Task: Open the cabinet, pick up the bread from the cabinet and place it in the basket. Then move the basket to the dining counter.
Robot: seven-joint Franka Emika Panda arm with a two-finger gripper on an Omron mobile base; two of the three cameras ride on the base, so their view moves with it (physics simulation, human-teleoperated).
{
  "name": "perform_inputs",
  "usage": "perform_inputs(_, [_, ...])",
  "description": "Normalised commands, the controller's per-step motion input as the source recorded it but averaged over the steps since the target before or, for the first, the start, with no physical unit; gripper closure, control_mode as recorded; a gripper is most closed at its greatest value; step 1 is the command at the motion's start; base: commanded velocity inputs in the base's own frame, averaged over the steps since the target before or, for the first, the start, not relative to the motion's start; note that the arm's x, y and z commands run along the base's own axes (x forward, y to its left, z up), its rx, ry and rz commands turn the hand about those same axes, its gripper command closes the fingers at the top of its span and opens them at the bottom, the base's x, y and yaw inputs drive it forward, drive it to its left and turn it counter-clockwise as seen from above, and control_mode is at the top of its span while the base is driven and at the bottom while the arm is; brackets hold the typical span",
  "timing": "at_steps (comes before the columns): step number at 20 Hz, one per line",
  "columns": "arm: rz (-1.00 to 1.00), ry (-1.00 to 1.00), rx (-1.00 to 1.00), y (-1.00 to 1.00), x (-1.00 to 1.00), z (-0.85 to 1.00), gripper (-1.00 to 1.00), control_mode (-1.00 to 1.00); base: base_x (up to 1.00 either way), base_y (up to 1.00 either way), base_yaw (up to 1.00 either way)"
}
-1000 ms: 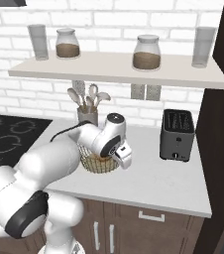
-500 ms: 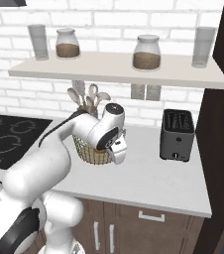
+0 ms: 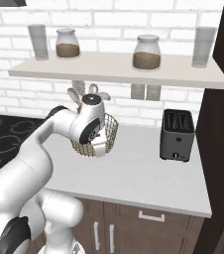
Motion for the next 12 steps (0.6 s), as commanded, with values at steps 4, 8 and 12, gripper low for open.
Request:
perform_inputs(4, [-0.21, -0.03, 0.00, 0.16, 0.00, 0.09, 1.00, -1.00, 0.00, 0.00, 0.00])
perform_inputs(8, [-0.07, -0.01, 0.00, 0.05, 0.00, 0.00, 1.00, -1.00, 0.00, 0.00, 0.00])
perform_inputs(12, [0.00, 0.00, 0.00, 0.00, 0.00, 0.00, 1.00, -1.00, 0.00, 0.00, 0.00])
